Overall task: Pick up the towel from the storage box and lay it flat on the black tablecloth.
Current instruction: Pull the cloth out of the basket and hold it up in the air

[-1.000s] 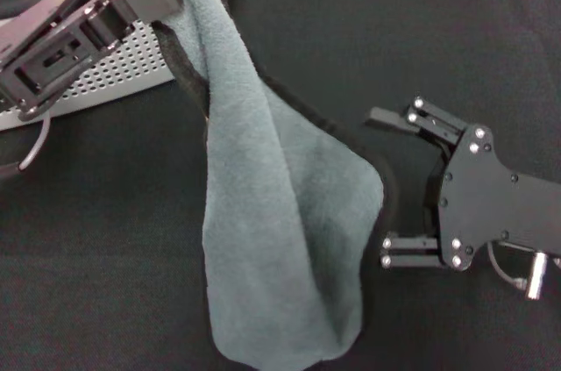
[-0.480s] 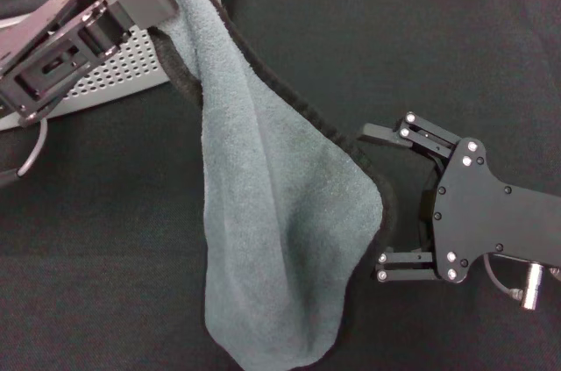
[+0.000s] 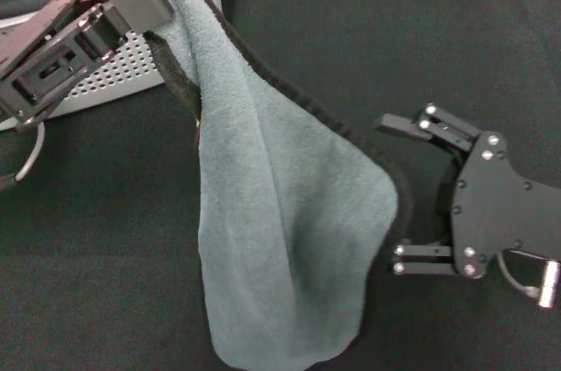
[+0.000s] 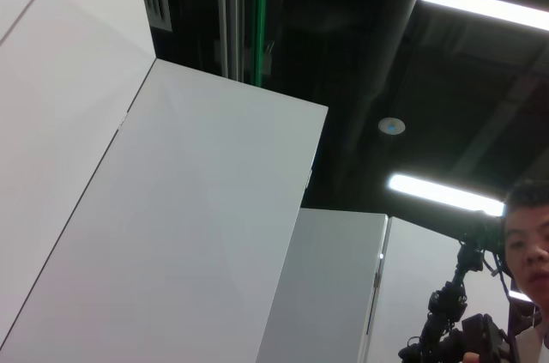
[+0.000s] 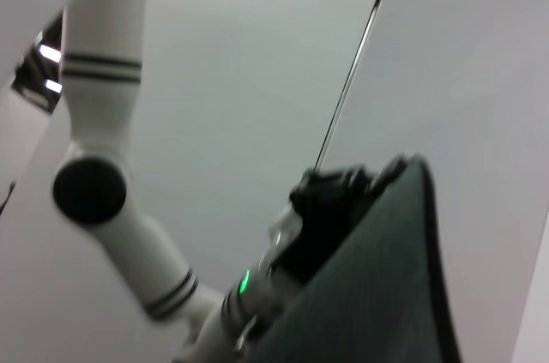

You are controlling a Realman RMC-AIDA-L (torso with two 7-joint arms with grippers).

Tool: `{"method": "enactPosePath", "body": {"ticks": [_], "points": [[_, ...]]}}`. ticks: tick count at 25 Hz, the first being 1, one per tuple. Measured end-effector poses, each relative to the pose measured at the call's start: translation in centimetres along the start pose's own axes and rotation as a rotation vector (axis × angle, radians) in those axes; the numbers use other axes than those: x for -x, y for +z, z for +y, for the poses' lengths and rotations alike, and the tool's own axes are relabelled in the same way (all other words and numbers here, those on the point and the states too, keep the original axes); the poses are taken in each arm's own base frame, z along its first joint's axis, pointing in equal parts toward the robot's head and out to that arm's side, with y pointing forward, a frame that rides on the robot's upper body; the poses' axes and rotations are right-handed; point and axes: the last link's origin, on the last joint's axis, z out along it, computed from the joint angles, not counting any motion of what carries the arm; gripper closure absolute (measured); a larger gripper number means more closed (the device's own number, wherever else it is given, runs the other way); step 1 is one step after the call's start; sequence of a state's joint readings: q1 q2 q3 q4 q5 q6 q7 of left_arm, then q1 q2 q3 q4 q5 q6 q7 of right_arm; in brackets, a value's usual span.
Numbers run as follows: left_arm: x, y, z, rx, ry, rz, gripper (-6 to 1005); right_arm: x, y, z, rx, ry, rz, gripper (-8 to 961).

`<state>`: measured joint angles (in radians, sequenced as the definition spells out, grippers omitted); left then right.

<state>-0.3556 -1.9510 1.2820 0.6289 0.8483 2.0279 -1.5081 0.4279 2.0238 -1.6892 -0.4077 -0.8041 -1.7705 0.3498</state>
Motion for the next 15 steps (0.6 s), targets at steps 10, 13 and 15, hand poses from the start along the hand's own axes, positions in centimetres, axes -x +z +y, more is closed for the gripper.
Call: {"method": "enactPosePath", "body": {"ticks": [10,13,15], "points": [[0.2,-0.1,0.0,-0.005,0.022,0.005,978,2.0,-0.9,0.8,0.011,0.039,-0.158,84],[0.3,-0.3,0.0,-0.017,0.021,0.013,978,2.0,-0.3,1.3,0.084,0.055,-0.163,84],[0.4,-0.4,-0.1,-0.027,0.021,0.020,978,1.7,0.0,1.5,0.131,0.070,-0.146,83]]}}
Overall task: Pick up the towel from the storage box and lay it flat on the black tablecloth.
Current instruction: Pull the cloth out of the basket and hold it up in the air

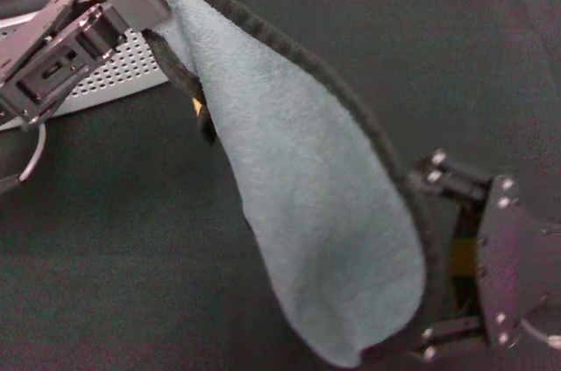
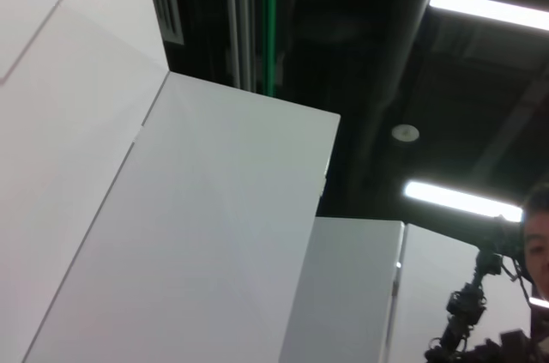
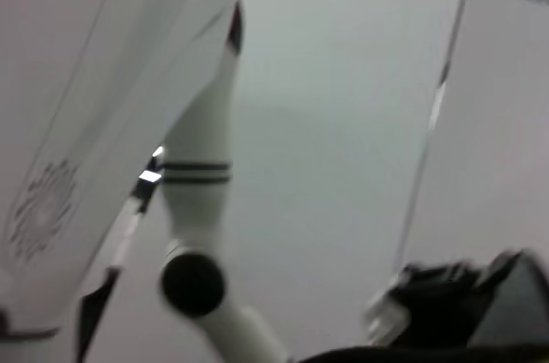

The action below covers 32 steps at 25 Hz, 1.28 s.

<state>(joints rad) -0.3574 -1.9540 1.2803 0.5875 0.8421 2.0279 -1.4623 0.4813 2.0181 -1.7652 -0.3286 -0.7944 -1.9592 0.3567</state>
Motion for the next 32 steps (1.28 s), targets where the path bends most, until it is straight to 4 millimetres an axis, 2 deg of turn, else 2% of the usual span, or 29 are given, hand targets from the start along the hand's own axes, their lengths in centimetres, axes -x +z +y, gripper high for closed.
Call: {"method": "enactPosePath", "body": {"ticks": [6,15,22,29,32], "points": [[-0.2,-0.4,-0.2,-0.030,0.015,0.025,977,-2.7,0.7,0.0,0.072,0.067,0.169,84],[-0.2,-0.9,-0.2,-0.050,0.014,0.037,977,-1.9,0.8,-0.3,0.081,0.066,0.122,83],[-0.1,-1.0,-0.1,-0.056,0.013,0.039,976,-1.3,0.0,-1.5,-0.050,0.062,0.104,83],[-0.2,-1.2,0.0,-0.067,0.020,0.051,976,-1.9,-0.4,-2.3,-0.105,0.113,0.146,84],[-0.2,-1.2,0.0,-0.071,0.023,0.059,976,-2.3,-0.4,-2.4,-0.112,0.133,0.167,138]]}}
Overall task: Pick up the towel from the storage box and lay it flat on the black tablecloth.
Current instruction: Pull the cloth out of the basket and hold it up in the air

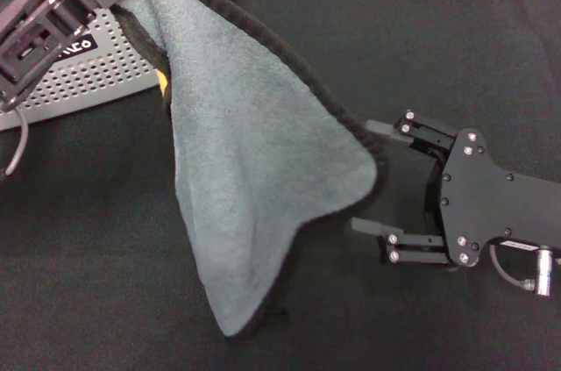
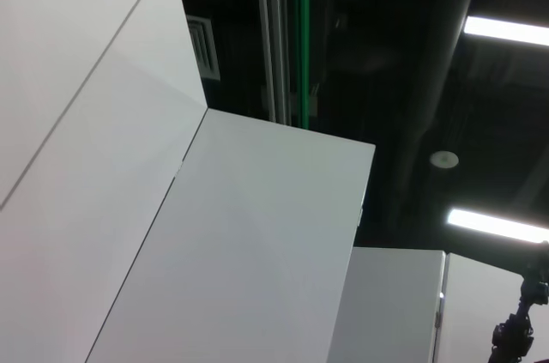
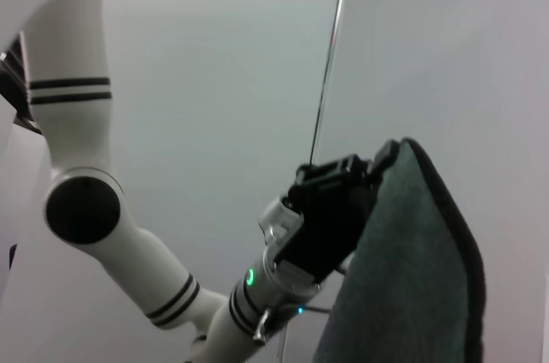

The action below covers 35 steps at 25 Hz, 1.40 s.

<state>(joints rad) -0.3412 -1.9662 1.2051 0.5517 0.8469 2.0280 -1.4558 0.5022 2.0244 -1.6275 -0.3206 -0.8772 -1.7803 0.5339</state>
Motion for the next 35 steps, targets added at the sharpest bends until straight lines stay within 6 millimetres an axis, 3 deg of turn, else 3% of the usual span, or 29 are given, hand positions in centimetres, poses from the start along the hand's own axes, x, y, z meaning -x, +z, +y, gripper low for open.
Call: {"method": "enactPosePath", "body": {"ticks": [16,22,35], "points": [[0.1,0.0,0.1,-0.002,-0.006,0.005,975,-1.1,1.4,-2.0,-0.029,0.048,0.094,458],[0.1,0.0,0.1,0.000,-0.001,0.004,975,-1.5,2.0,-2.8,-0.033,0.061,0.129,678],[0.2,0.4,0.1,0.014,-0.002,0.000,974,-1.9,3.5,-3.5,0.011,0.074,0.179,717]]}}
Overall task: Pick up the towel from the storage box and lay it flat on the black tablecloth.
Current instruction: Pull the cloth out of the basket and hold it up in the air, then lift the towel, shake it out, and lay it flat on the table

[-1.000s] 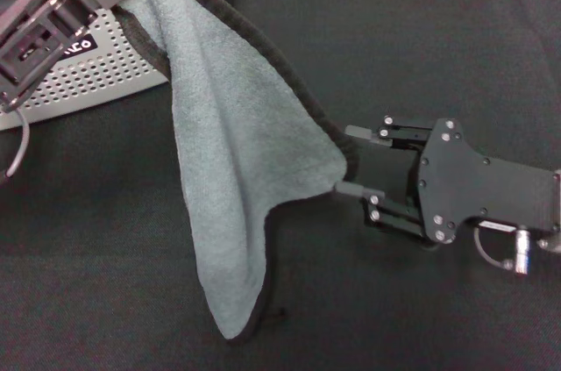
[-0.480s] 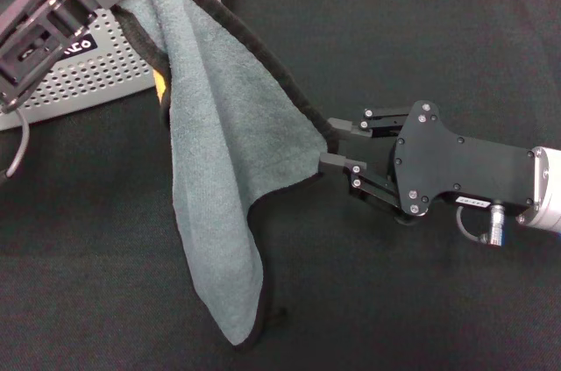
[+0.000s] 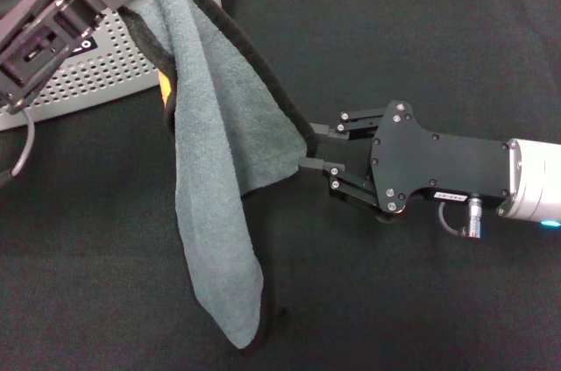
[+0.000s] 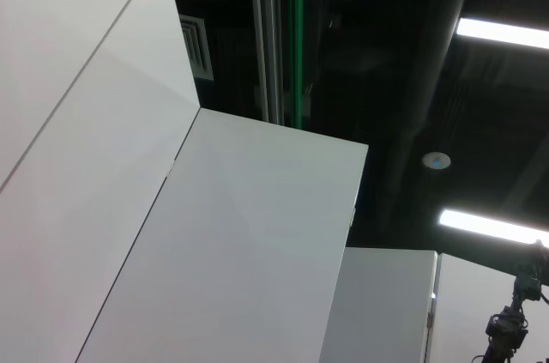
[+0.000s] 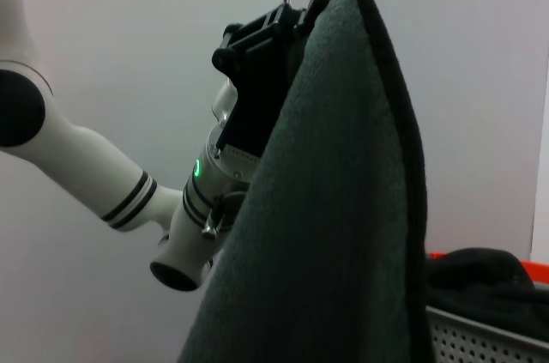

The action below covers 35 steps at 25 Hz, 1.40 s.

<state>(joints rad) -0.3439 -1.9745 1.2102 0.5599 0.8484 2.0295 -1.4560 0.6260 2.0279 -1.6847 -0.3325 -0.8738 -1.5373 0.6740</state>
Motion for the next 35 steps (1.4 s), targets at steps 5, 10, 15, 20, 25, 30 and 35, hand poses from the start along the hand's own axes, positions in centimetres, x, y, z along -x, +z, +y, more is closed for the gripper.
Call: {"method": "enactPosePath", "body": {"ticks": [5,10,15,20,25,30,35], "points": [[0.0,0.1,0.0,0.000,0.001,0.005,973,-0.3,0.3,0.0,0.004,-0.001,0.022,739],[0.1,0.2,0.0,0.005,0.000,0.008,973,-0.4,0.7,-0.1,0.015,-0.005,0.040,761],[0.2,0.2,0.0,0.003,-0.002,0.009,973,-0.2,0.9,-0.3,0.018,-0.014,0.035,783],[0.2,0.0,0.1,-0.003,-0.002,0.011,973,-0.1,1.0,-0.2,0.022,-0.018,0.028,851],[0.3,-0.1,0.1,-0.011,-0.005,0.013,972,-0.1,1.1,-0.1,0.025,-0.025,0.024,921],[0.3,-0.9,0.1,-0.054,0.021,0.041,972,0.2,0.5,0.3,0.004,-0.028,-0.002,942],[0.2,-2.9,-0.3,-0.162,0.016,0.094,972,1.1,-1.4,1.1,-0.050,-0.073,-0.038,942]]}}
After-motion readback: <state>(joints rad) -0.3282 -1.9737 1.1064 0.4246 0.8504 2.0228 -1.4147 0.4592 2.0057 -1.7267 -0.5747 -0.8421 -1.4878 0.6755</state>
